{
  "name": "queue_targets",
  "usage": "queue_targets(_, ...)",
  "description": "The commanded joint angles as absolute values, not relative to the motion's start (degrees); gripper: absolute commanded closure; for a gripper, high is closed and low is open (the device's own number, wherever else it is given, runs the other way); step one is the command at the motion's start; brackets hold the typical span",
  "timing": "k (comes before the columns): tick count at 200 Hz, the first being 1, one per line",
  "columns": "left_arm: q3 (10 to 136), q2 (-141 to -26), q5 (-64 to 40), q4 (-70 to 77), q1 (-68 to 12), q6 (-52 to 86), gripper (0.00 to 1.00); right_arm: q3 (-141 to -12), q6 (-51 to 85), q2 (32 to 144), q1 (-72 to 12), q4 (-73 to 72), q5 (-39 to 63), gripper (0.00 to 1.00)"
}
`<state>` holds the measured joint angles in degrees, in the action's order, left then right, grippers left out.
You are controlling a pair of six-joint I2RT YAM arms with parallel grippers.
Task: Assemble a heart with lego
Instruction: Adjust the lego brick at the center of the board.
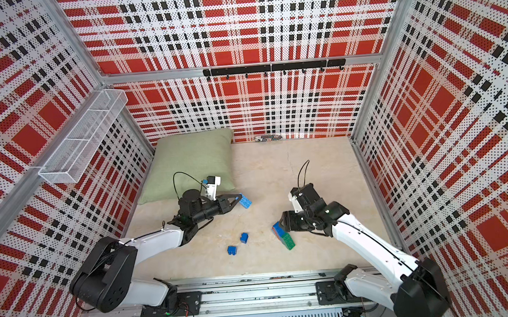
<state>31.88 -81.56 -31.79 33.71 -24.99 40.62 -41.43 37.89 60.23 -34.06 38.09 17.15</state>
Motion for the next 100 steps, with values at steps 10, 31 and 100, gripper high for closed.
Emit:
queue_targets(10, 34.3, -80.3, -28.9, 29.0, -26.9, 37.6, 1.0, -35.6, 47.1, 59.9, -42.2, 26.8, 20.2, 0.36)
queue_targets(31, 34.8, -79.7, -27.2, 27.3, -27.8, 37.1, 1.0, -34.0, 47.6, 64.3, -46.8, 23.1, 19.2, 0.35)
queue_targets(100, 35.6, -78.0, -23.5, 23.0, -28.8, 35.6, 1.0, -30.6, 42.0, 69.4, -42.7, 23.4, 13.5, 0.35)
